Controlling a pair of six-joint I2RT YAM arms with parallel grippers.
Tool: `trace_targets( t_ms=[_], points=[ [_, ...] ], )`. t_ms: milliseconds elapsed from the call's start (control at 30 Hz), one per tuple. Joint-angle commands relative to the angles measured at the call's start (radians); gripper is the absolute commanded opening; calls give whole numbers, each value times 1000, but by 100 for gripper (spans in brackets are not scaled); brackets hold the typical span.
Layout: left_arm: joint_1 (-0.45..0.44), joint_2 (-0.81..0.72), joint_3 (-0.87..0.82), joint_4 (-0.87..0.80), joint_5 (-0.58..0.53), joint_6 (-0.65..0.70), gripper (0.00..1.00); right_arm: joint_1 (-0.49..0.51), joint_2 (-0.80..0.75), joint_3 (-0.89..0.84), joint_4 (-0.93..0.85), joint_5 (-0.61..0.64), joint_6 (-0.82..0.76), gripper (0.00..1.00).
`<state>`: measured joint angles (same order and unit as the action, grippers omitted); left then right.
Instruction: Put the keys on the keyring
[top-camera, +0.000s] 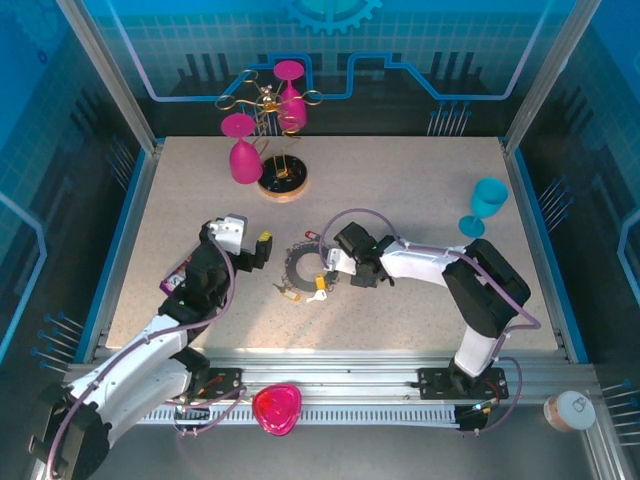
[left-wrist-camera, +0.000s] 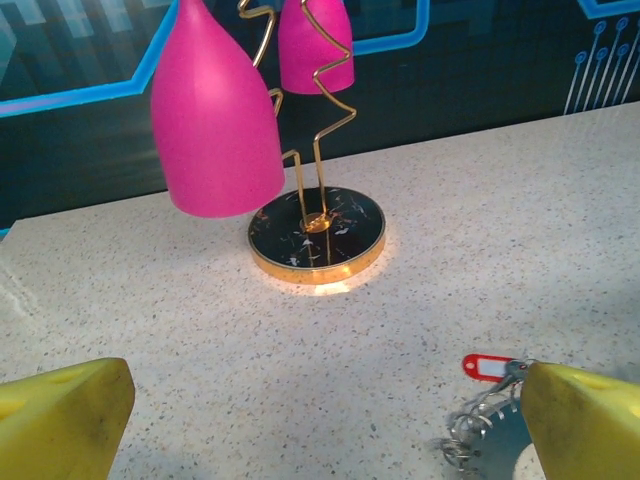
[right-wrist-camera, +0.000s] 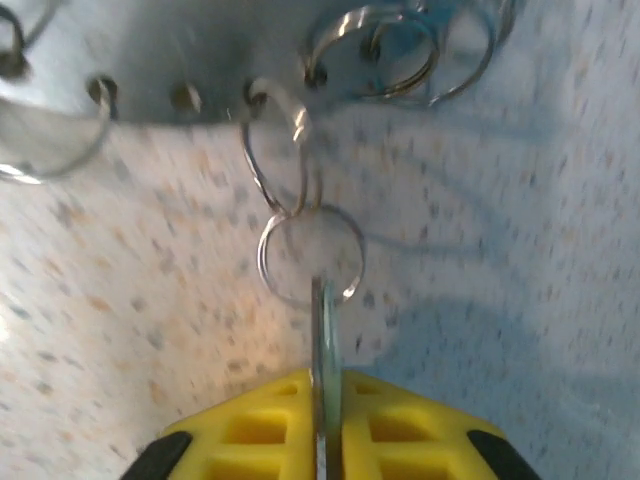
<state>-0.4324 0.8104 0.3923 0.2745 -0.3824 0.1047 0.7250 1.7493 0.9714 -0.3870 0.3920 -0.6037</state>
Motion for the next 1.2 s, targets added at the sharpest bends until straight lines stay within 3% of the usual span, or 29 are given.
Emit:
trace_targets(
  t_ms=[0, 100, 267, 400, 500, 633, 700, 900, 1067, 1167],
  points=[
    [32, 27, 30, 31, -26, -3, 99, -9, 6, -46, -75, 151, -20, 25],
    [56, 57, 41, 29, -23, 2, 99, -15, -43, -72, -83, 163, 14, 39],
    [104, 89, 30, 45, -32, -5, 99, -77, -261, -139, -9, -29, 180, 44],
    [170, 129, 4, 83, 24, -48, 99, -270, -513, -261, 230, -259, 380, 53],
    [214, 190, -23, 155, 35, -72, 99, -435, -604, -392, 505, -287, 500, 60],
    [247, 263, -80, 324, 17, -80, 99, -607, -573, -514, 796, -259, 570, 59],
    [262, 308, -97, 397, 31, -83, 99, -660, -521, -551, 916, -306, 575, 58],
    [274, 472, -139, 667, 72, 0, 99, -681, -365, -637, 1261, -488, 557, 59],
    [288, 648, -146, 836, 121, 6, 99, -680, -189, -726, 1597, -505, 556, 62],
    [303, 756, -179, 1001, 114, -15, 99, -685, -214, -701, 1511, -520, 553, 63]
  ],
)
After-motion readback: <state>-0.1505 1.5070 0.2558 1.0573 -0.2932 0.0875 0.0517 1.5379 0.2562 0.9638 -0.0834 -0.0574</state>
